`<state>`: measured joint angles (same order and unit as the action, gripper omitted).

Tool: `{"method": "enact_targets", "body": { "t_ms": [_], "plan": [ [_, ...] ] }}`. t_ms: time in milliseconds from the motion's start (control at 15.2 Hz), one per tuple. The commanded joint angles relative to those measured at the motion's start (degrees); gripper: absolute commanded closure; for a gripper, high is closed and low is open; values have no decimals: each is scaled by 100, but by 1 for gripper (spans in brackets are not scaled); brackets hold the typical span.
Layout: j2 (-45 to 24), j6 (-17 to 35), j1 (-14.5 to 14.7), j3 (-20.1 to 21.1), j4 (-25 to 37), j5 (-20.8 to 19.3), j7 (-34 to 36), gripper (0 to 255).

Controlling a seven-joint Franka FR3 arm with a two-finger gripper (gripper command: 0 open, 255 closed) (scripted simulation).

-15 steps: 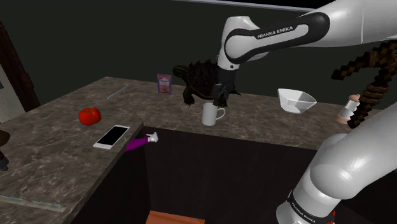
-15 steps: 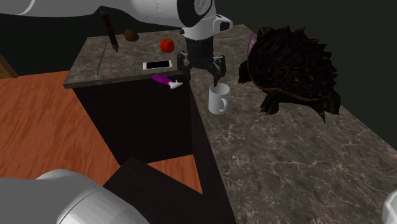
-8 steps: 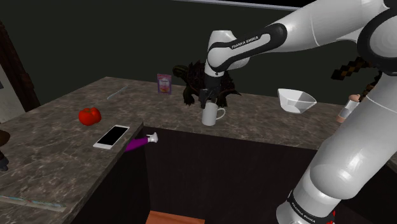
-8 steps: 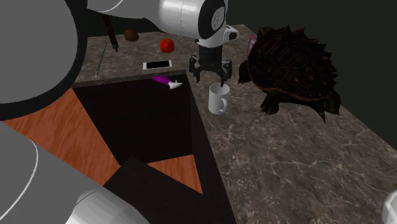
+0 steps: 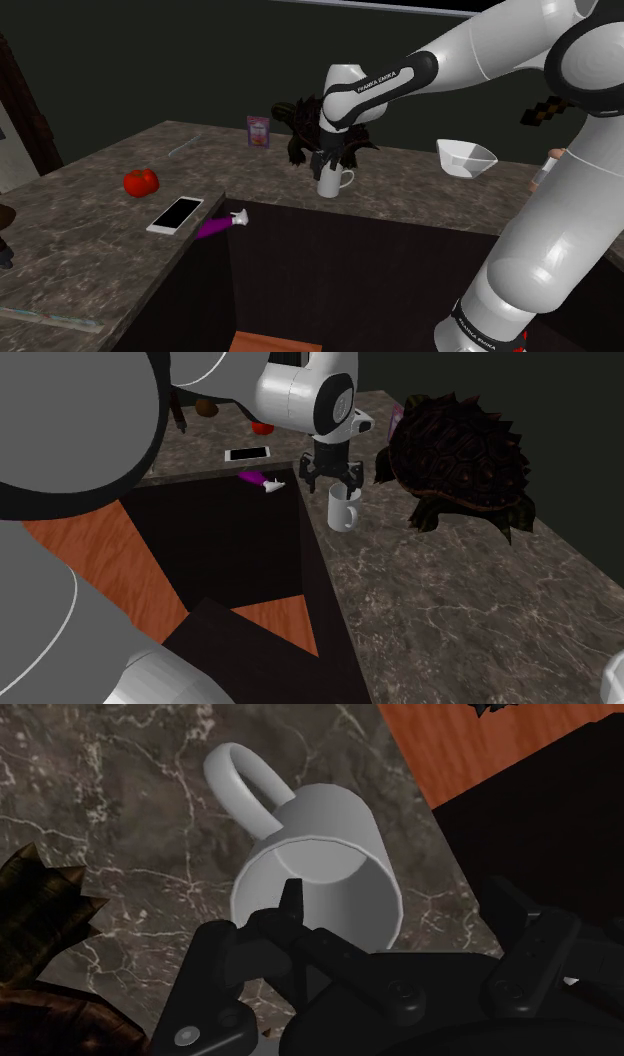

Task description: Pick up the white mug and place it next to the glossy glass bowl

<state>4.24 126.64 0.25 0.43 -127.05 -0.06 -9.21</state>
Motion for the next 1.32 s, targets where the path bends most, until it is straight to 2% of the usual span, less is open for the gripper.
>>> {"method": "enact_targets", "body": {
  "t_ms": [0,330,396,990,1254],
  "plan": [
    [-21,35,1,1,-10,-1,1,0],
    [-21,34,1,1,-10,-1,1,0],
    [-21,34,1,1,-10,-1,1,255],
    [-21,35,1,1,-10,-1,1,255],
    [104,-273,1,1,172,1,0,255]
  ]
}}
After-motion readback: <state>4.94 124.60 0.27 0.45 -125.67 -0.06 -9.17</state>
